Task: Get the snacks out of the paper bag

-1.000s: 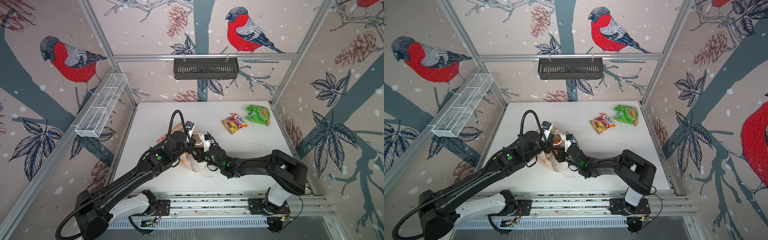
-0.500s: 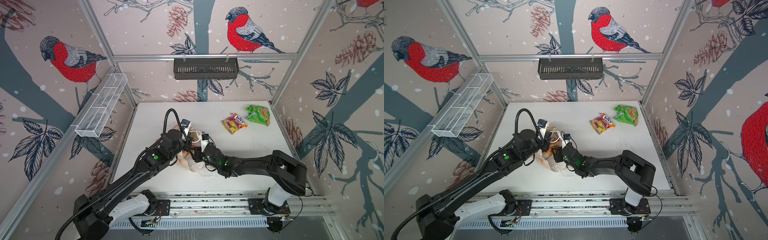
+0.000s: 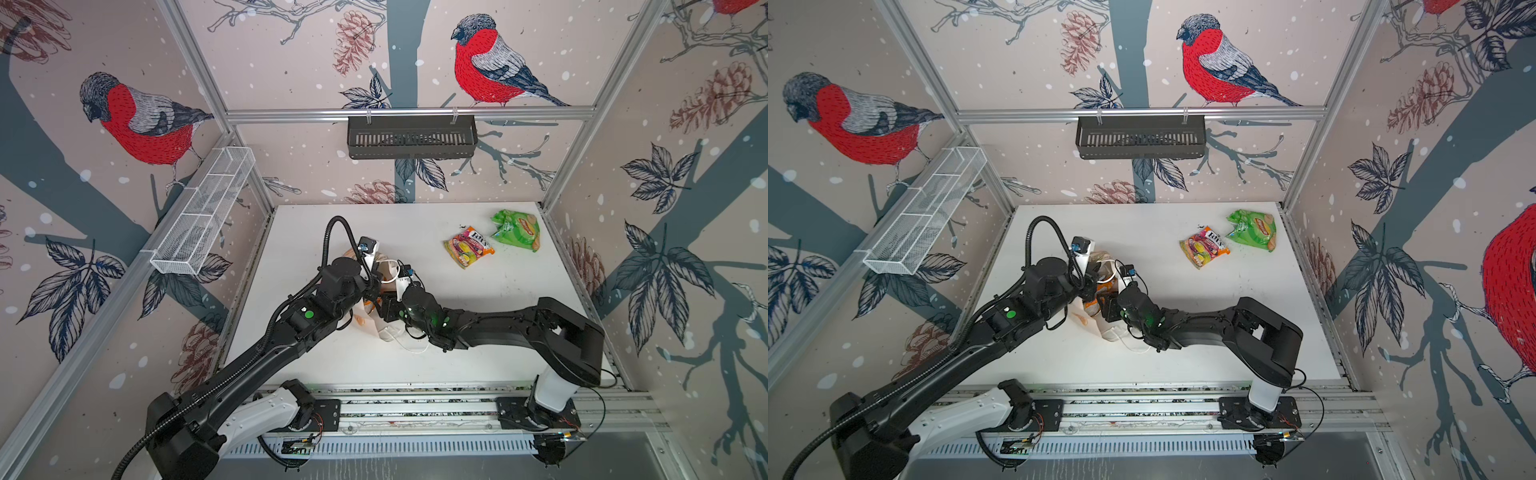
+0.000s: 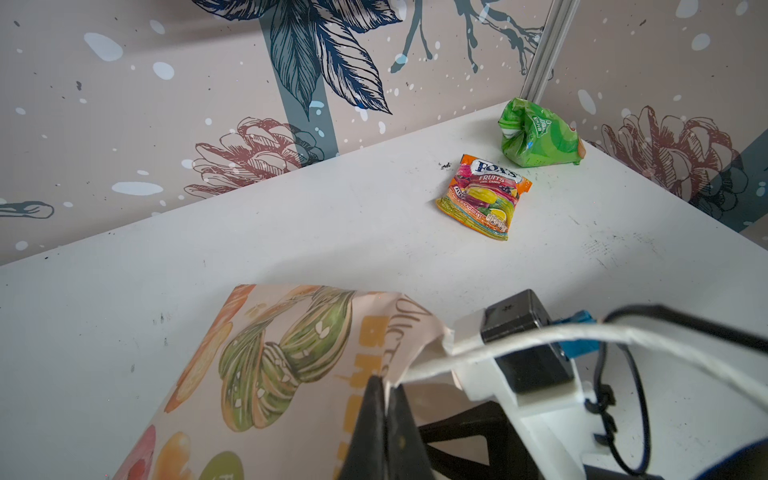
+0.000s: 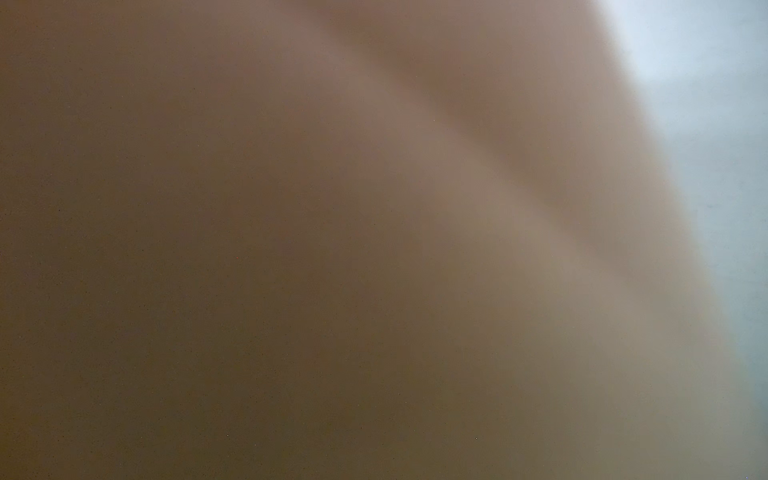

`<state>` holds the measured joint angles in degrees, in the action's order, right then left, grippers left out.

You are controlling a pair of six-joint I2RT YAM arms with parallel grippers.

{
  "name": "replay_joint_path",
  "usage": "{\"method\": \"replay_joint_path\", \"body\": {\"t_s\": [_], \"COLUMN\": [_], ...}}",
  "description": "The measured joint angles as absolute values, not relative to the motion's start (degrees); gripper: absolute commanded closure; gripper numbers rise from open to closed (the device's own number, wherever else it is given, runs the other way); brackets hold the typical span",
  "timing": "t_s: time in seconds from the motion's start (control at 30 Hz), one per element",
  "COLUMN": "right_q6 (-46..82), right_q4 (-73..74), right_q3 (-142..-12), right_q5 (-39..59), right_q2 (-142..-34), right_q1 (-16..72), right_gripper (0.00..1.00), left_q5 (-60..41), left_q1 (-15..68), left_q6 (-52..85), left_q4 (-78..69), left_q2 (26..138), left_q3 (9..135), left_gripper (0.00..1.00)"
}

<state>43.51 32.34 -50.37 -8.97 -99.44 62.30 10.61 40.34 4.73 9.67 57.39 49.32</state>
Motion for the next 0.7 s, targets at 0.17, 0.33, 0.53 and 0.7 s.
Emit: {"method": "replay_joint_path", "body": {"t_s": [0.17,0.33,0.53,0.7], "right_q6": [43.5,43.4,43.1,41.1], "right_q4": [31.4,30.7,29.1,28.6], "right_q3": [-50.8,-50.9,-50.5,-49.5], "right_q5": [-9.0,-9.4,-12.1,-16.0], "right_q2": [-99.7,-99.6,-98.1,-96.8], "right_q1": [62.3,62.4,63.9,66.2], "right_gripper": [0.57,0.59,0.55,0.54], "left_q5": [10.6,10.5,10.5,10.1], "left_q1": [40.3,40.3,40.1,39.5], "left_q6": [4.7,4.8,5.7,6.3], "left_q4": [9.7,9.7,9.7,9.7], "left_q2": [57.4,57.4,58.3,59.2], "left_q3": [49.3,49.3,49.6,50.2], "left_gripper": [1.0,1.0,1.0,1.0]}}
